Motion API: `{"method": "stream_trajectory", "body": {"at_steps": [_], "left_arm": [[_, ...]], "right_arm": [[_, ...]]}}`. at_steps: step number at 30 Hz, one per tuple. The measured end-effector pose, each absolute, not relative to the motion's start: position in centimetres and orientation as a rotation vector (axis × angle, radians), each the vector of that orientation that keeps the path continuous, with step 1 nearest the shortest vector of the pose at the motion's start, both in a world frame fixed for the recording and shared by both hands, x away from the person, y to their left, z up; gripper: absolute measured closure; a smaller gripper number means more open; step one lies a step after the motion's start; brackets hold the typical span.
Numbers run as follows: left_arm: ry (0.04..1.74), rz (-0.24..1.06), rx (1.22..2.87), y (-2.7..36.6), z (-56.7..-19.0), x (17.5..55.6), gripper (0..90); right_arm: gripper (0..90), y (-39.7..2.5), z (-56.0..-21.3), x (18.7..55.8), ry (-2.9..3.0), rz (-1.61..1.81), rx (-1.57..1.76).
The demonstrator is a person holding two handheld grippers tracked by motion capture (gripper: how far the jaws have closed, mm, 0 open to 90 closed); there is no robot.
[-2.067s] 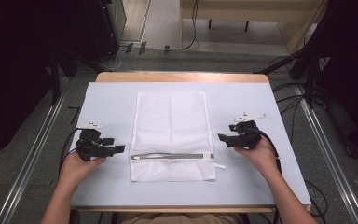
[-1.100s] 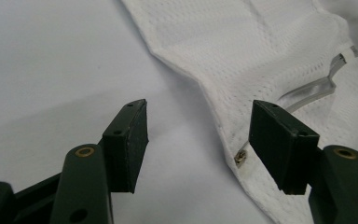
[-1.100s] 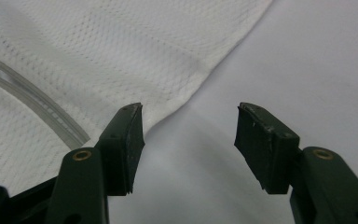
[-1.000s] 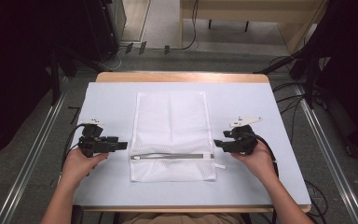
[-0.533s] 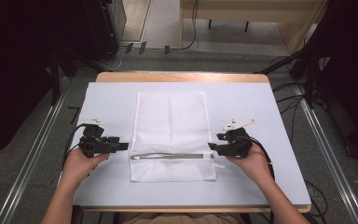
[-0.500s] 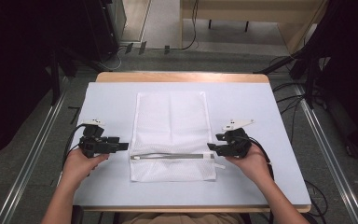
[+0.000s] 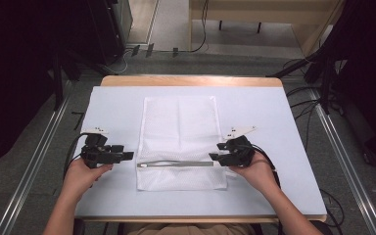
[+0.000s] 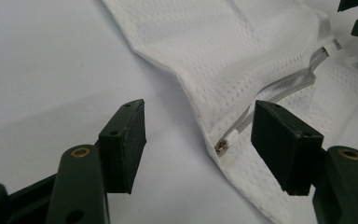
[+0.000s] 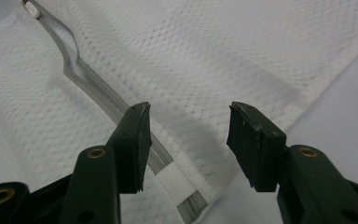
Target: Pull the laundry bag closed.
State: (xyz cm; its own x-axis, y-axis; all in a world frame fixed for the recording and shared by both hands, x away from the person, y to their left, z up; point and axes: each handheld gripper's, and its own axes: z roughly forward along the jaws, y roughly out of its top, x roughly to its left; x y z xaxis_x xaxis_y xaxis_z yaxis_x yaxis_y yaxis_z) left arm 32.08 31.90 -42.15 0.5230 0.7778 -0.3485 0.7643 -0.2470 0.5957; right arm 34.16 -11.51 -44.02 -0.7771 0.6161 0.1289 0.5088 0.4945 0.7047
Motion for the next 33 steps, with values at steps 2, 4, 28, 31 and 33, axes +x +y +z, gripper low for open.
{"method": "stream_trajectory", "body": {"at_steps": [2,4,28,31,33], "left_arm": [[1.257,0.023,2.028,31.9,-42.2,32.0,36.1],[1.257,0.02,2.026,32.0,-42.2,31.9,36.1],[1.245,0.033,2.04,32.0,-42.2,31.6,36.0],[1.242,0.037,2.04,32.1,-42.2,31.6,36.0],[1.24,0.044,2.042,32.1,-42.2,31.5,36.0]], "right_arm": [[51.1,-11.2,-44.1,34.1,2.601,1.151,0.97],[51.9,-10.9,-44.1,34.1,2.611,1.158,0.956],[56.6,-6.6,-42.8,33.8,2.665,1.201,0.825],[58.8,-6.0,-42.6,33.8,2.679,1.211,0.807],[59.0,-5.6,-42.5,33.9,2.68,1.217,0.806]]}}
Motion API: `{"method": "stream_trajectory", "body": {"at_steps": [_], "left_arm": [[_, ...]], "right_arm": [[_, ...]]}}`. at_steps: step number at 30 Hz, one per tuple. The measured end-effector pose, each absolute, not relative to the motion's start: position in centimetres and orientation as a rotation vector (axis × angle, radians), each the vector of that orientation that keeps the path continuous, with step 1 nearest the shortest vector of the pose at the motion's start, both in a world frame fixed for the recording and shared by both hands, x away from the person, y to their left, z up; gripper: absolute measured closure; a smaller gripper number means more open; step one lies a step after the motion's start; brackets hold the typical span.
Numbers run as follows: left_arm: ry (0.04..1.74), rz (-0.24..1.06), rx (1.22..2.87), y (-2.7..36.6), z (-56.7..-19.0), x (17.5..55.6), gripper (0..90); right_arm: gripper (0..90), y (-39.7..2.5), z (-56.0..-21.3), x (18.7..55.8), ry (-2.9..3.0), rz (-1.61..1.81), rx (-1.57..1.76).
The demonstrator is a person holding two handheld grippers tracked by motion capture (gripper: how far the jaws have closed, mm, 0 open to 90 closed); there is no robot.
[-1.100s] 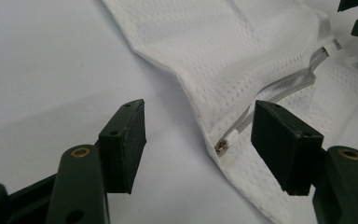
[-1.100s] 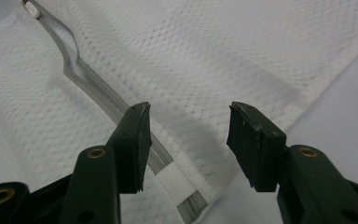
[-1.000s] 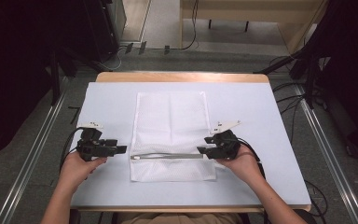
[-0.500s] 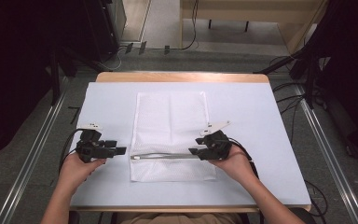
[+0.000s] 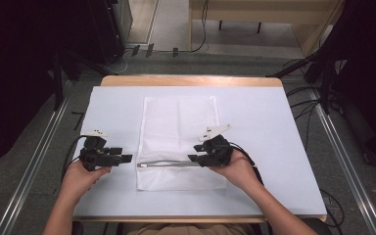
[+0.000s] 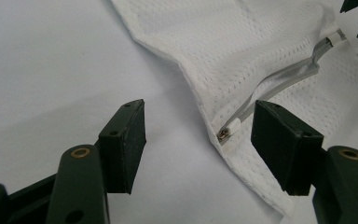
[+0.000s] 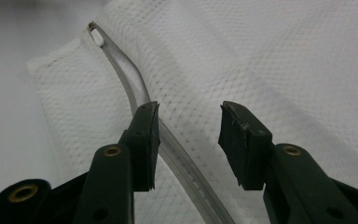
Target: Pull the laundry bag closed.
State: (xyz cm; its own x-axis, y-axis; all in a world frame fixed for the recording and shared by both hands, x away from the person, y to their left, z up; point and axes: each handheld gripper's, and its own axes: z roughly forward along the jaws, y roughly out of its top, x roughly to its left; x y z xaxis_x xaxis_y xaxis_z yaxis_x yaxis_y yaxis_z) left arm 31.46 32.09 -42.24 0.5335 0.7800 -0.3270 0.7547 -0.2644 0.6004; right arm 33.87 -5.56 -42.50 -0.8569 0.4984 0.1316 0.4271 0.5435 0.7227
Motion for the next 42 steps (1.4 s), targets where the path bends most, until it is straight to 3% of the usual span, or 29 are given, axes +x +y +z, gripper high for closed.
{"method": "stream_trajectory", "body": {"at_steps": [42], "left_arm": [[1.271,0.051,2.046,33.0,-42.5,31.6,36.0]], "right_arm": [[64.2,2.6,-42.9,34.3,2.803,1.247,0.682]]}}
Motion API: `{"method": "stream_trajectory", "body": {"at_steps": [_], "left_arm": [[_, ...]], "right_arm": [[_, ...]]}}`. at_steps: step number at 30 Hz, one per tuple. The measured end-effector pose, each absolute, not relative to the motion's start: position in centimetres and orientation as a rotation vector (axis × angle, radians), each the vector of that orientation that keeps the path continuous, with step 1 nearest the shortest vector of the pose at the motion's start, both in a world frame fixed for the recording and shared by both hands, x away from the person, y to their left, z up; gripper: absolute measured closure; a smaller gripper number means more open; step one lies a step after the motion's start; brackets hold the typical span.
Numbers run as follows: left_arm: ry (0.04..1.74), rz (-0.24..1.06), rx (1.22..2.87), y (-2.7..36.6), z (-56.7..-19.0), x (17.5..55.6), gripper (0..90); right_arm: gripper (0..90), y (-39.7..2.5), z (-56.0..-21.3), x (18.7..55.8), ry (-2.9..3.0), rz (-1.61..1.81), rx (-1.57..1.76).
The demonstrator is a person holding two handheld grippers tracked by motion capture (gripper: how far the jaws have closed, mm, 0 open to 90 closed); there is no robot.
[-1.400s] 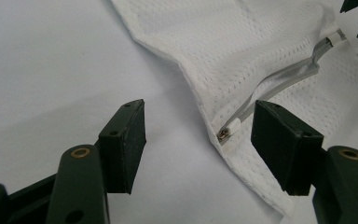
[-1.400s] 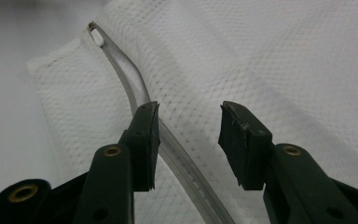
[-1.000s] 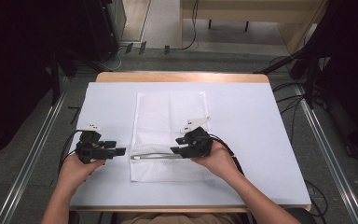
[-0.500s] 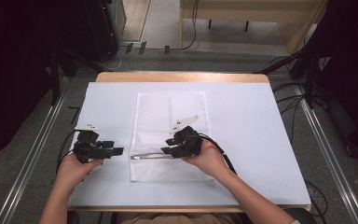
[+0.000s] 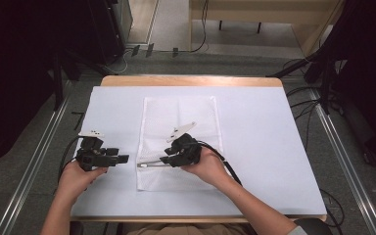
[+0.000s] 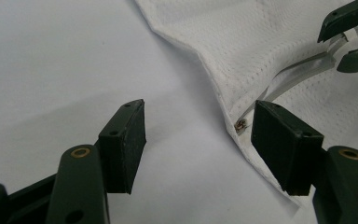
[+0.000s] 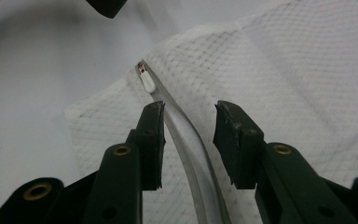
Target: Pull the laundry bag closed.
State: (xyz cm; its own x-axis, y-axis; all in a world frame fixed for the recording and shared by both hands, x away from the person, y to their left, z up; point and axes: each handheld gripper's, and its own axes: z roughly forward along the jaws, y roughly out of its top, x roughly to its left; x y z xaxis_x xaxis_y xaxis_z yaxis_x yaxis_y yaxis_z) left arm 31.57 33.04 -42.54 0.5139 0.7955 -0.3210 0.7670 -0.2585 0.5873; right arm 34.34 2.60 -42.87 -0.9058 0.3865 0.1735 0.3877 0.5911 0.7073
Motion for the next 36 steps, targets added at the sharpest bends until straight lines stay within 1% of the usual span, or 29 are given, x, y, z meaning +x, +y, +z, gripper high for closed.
{"method": "stream_trajectory", "body": {"at_steps": [5,13,18,20,25,36], "left_arm": [[1.272,0.053,2.054,33.1,-42.6,31.6,36.0],[1.271,0.052,2.053,33.1,-42.6,31.6,36.0],[1.272,0.056,2.049,33.2,-42.6,31.6,36.0],[1.27,0.058,2.048,33.2,-42.5,31.6,36.0],[1.268,0.056,2.046,33.2,-42.5,31.6,36.0],[1.272,0.055,2.038,33.5,-42.5,31.6,36.0]], "right_arm": [[62.3,3.6,-43.1,34.1,-2.82,-1.233,-0.635],[68.7,4.9,-43.7,34.1,-2.8,-1.217,-0.61],[77.8,6.0,-44.1,33.9,-2.79,-1.197,-0.594],[79.0,6.4,-44.4,34.0,-2.779,-1.189,-0.606],[80.3,7.1,-44.8,34.1,-2.779,-1.186,-0.592],[79.9,8.9,-45.5,34.5,-2.779,-1.148,-0.597]]}}
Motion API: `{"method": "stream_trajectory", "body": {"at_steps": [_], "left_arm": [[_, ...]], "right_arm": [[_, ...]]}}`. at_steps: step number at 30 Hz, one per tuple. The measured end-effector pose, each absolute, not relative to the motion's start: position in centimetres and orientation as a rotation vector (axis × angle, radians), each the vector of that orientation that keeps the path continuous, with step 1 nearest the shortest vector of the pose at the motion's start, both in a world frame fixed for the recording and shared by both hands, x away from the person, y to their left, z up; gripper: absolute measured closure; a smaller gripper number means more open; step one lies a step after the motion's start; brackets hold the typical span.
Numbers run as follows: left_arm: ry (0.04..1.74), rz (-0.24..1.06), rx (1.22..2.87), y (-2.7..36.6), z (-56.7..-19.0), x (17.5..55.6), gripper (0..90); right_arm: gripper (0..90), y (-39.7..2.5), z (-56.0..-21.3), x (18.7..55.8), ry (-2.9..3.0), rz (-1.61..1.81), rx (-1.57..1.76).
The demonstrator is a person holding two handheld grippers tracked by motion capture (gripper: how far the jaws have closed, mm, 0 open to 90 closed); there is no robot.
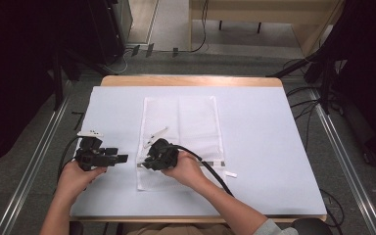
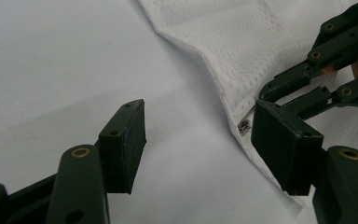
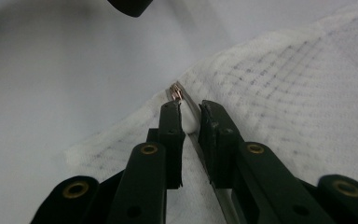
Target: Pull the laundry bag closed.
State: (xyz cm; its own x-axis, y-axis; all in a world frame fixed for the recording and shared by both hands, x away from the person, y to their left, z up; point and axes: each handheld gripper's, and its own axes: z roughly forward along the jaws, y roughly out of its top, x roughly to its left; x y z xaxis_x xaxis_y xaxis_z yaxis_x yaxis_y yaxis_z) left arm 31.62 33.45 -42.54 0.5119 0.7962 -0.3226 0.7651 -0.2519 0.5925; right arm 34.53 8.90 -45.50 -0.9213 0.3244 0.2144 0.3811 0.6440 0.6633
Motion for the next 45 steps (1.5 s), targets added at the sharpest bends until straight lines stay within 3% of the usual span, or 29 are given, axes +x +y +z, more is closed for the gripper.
{"method": "stream_trajectory", "body": {"at_steps": [17,23,33,45], "left_arm": [[1.296,0.036,2.006,34.2,-42.9,31.8,36.5],[1.287,0.043,2.002,34.3,-42.9,31.7,36.7],[1.267,0.024,1.98,34.6,-43.3,31.7,38.3],[1.194,-0.011,2.024,33.7,-43.3,31.6,46.5]], "right_arm": [[80.1,10.9,-46.2,35.1,-2.764,-1.119,-0.612],[86.9,11.2,-46.2,34.5,-2.812,-1.119,-0.562],[86.0,11.3,-46.3,33.9,-2.846,-1.14,-0.535],[88.4,10.4,-44.1,35.5,-2.848,-1.169,-0.542]]}}
